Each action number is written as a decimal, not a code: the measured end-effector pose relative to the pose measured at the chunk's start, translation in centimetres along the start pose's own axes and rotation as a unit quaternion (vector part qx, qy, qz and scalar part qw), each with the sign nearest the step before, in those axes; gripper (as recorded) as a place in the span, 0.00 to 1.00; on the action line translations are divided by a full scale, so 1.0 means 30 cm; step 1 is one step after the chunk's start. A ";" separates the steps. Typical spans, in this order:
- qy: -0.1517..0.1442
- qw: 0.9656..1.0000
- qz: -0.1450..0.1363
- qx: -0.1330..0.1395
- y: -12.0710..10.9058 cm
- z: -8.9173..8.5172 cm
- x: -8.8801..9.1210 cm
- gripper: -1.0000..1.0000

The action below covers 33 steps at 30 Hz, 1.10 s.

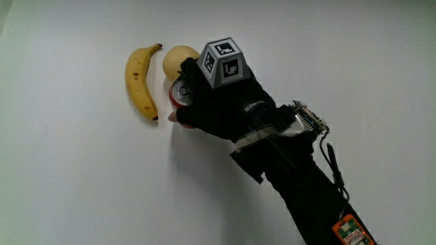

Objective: Place cola

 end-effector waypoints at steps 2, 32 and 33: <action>0.004 1.000 0.005 0.005 -0.002 0.000 -0.007 0.50; -0.017 0.998 -0.001 0.056 -0.159 0.002 0.016 0.00; 0.002 1.000 0.029 -0.009 -0.261 0.098 -0.037 0.00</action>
